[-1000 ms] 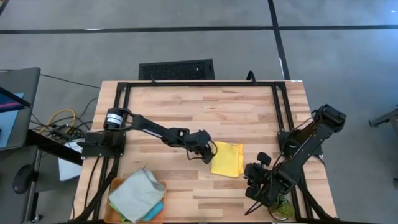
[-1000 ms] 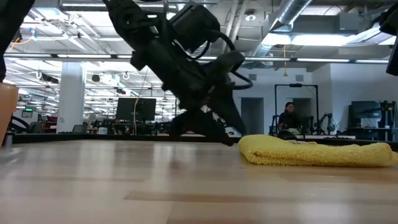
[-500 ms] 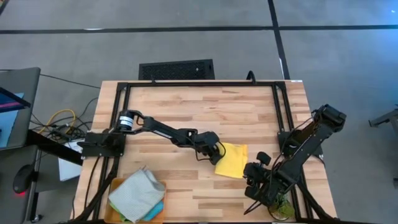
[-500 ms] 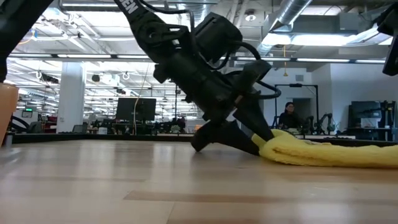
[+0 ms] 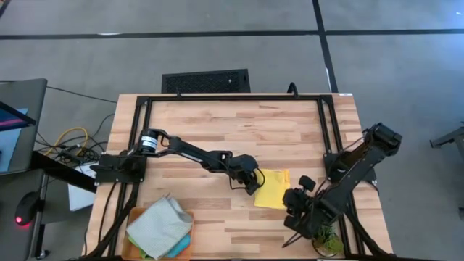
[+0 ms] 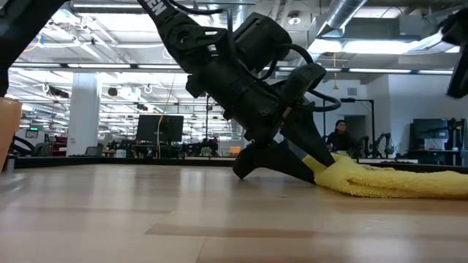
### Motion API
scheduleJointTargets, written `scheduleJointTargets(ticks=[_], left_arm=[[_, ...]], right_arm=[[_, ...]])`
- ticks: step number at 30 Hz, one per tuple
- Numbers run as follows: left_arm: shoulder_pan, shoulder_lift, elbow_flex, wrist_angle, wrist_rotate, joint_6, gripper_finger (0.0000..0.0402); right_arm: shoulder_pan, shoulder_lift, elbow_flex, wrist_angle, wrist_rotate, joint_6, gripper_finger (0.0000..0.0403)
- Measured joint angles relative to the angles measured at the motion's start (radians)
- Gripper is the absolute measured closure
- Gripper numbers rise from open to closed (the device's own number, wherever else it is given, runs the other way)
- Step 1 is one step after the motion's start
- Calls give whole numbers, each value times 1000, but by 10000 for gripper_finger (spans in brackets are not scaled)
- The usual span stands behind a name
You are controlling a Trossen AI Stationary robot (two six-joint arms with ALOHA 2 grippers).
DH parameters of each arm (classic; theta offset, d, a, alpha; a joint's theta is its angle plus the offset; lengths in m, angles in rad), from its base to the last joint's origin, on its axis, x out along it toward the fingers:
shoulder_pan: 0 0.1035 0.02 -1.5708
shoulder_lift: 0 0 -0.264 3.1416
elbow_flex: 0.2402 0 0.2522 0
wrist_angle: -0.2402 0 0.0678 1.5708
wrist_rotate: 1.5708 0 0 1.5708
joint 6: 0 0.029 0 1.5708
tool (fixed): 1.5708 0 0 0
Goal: Fold microfiber towels
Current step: Put the yellow microfiber towel into the orange bin
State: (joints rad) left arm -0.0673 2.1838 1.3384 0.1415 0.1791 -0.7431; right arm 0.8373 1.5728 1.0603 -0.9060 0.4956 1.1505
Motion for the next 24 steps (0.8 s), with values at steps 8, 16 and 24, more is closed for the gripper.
scheduleJointTargets(ticks=[8, 16, 24], left_arm=[[0, -1, 0, 17, 18, -1, 249], [0, -2, 0, 17, 26, 26, 249], [0, -3, 1, 10, 23, 55, 249]], right_arm=[[-109, 89, -2, 19, -1, -61, 249], [-207, 149, -2, 74, -122, -163, 249], [-274, 228, -1, 148, -234, -294, 249]])
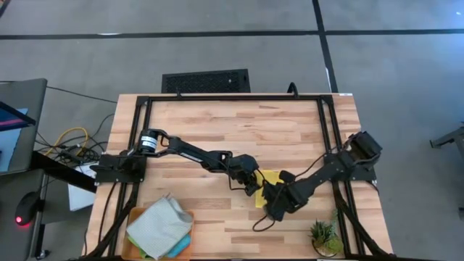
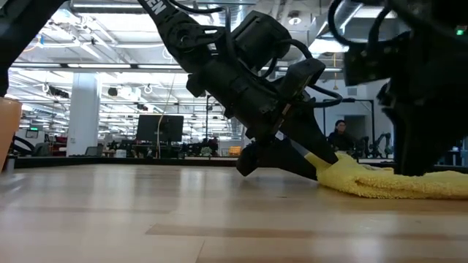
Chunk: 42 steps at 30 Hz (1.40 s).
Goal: Fold microfiber towels
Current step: Put the yellow microfiber towel into the orange bin
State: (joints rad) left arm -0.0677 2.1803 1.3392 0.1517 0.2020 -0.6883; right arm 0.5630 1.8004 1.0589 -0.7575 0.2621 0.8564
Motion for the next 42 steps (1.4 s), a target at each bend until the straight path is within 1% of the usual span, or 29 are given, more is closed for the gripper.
scheduleJointTargets(ticks=[4, 12, 19, 22, 27, 28, 34, 37, 42], left_arm=[[0, 0, 0, 7, -5, 16, 249], [0, 0, 0, 24, -5, 26, 249], [0, -1, 0, 24, -4, 63, 252], [0, -1, 0, 24, -4, 86, 282], [0, -1, 0, 23, -4, 157, 381], [0, -1, 0, 23, -4, 166, 390], [-1, -1, 0, 15, 6, 179, 399], [-9, -1, 0, 7, 22, 177, 400], [-25, -22, 0, -40, 24, 175, 401]], right_arm=[[-21, 24, 0, 24, -30, -45, 249], [-52, 38, 2, 93, -52, -130, 249], [-68, 39, 2, 100, -60, -139, 249], [-66, 39, 2, 101, -58, -141, 249], [-65, 40, 1, 102, -56, -142, 249], [-65, 40, 1, 102, -56, -143, 249], [-51, 15, -3, 80, -49, -153, 249], [-23, -38, -3, 68, -42, -149, 249], [42, -132, -2, 27, 1, -74, 249]])
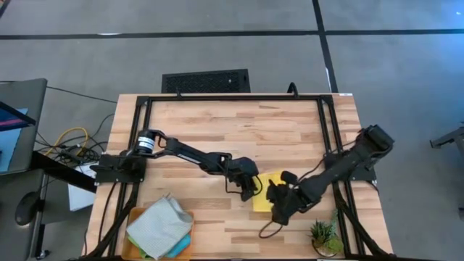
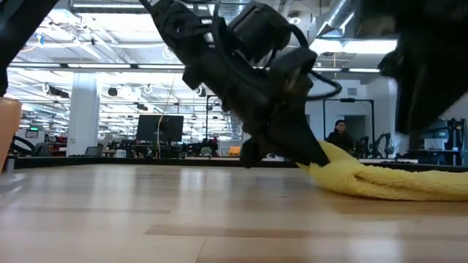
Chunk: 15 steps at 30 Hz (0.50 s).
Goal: Fold microfiber towels
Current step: Put the yellow microfiber towel into the orange bin
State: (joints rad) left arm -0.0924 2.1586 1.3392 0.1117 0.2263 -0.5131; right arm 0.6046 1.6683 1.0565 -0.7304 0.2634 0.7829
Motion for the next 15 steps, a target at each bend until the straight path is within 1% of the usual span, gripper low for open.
scheduleJointTargets(ticks=[6, 12, 15], left_arm=[[-35, -83, 0, -120, -10, 17, 401], [-102, -197, 1, -319, -123, 17, 401], [-144, -265, 1, -416, -194, -21, 401]], right_arm=[[84, -97, 1, -2, 87, 54, 249], [148, -145, 1, -1, 169, 55, 249], [170, -152, 1, -1, 194, 55, 249]])
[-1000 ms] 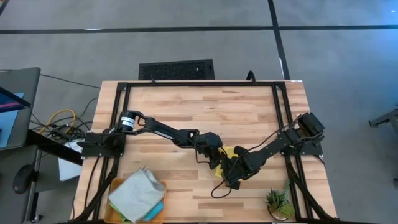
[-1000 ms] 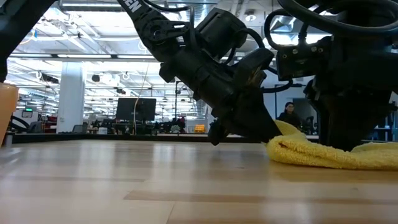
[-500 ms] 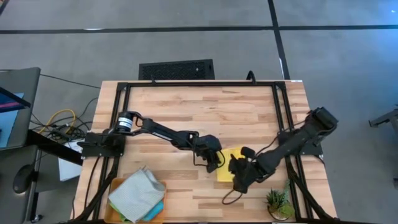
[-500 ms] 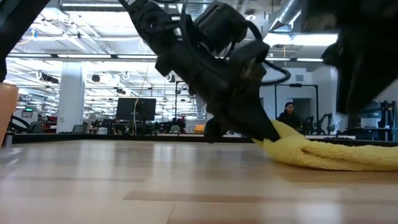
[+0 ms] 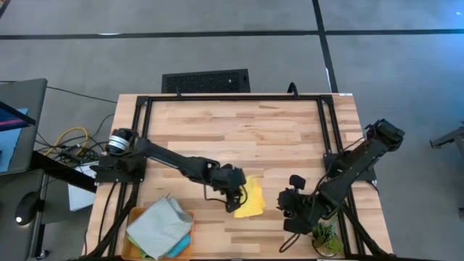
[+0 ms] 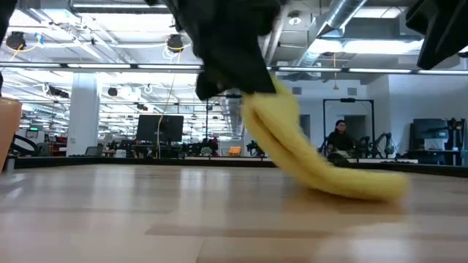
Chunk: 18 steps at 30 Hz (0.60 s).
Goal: Fold microfiber towels
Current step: Put the yellow microfiber towel into the orange bin
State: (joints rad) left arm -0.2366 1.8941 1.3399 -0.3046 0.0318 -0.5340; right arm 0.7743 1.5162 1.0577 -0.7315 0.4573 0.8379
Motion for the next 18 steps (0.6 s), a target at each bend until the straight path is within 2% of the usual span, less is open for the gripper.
scheduleJointTargets(ticks=[3, 12, 18], left_arm=[[-45, -62, 0, -95, -58, -57, 401], [-216, -230, -1, -227, -149, -296, 401], [-346, -303, 0, -416, -208, -549, 401]], right_arm=[[14, 0, 0, -1, 18, -3, 249], [31, 4, 1, -12, 33, -18, 249], [38, 4, 1, -13, 42, -52, 249]])
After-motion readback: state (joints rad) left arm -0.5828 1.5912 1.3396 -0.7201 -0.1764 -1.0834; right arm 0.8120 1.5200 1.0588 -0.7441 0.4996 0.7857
